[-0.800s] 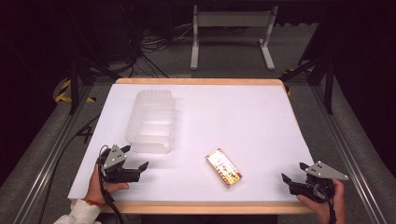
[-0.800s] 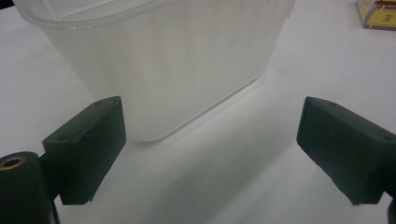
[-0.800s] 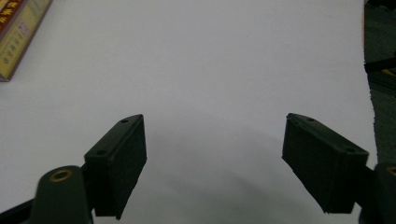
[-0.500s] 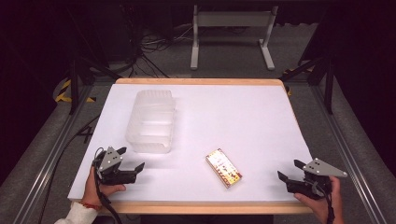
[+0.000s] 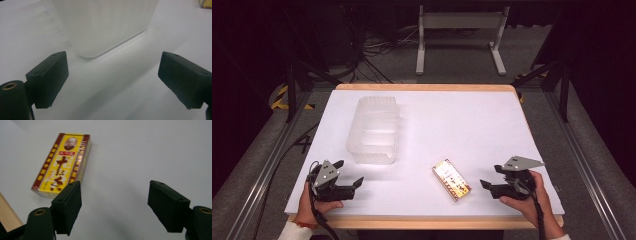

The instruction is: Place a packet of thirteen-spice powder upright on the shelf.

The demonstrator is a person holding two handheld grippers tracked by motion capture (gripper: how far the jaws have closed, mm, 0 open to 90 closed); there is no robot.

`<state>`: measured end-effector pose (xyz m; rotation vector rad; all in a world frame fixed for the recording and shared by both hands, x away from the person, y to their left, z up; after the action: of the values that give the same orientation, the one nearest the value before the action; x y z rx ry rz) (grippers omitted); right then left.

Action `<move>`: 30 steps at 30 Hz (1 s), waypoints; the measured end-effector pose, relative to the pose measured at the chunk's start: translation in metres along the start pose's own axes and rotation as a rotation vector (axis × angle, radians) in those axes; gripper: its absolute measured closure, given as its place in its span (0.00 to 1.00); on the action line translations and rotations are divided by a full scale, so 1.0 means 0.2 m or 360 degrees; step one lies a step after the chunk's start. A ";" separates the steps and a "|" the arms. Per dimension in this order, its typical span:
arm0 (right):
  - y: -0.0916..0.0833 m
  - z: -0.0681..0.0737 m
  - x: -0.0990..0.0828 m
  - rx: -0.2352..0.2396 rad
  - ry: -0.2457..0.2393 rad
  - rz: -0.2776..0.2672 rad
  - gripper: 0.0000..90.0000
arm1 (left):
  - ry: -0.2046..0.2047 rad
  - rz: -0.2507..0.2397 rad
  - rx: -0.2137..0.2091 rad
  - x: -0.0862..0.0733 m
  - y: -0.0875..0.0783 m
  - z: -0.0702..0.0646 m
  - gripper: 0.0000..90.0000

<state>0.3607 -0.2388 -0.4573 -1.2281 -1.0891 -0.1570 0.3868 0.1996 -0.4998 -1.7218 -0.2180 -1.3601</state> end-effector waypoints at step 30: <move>0.62 0.35 0.32 0.0074 -0.0059 0.0600 0.24 | 0.0017 0.0022 -0.0027 -0.01 0.01 -0.01 0.11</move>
<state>0.4308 -0.1068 -0.4989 -1.3752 -0.8698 0.1789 0.3858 0.1982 -0.5023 -1.7267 -0.1892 -1.3642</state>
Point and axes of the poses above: each handheld gripper's, and its own axes: y roughly forward along the jaws, x roughly out of its top, z roughly to its left, the point moved 9 cm from there along y, roughly forward along the jaws, and after that the axes turned 5 degrees about -x, right-handed, at the moved point
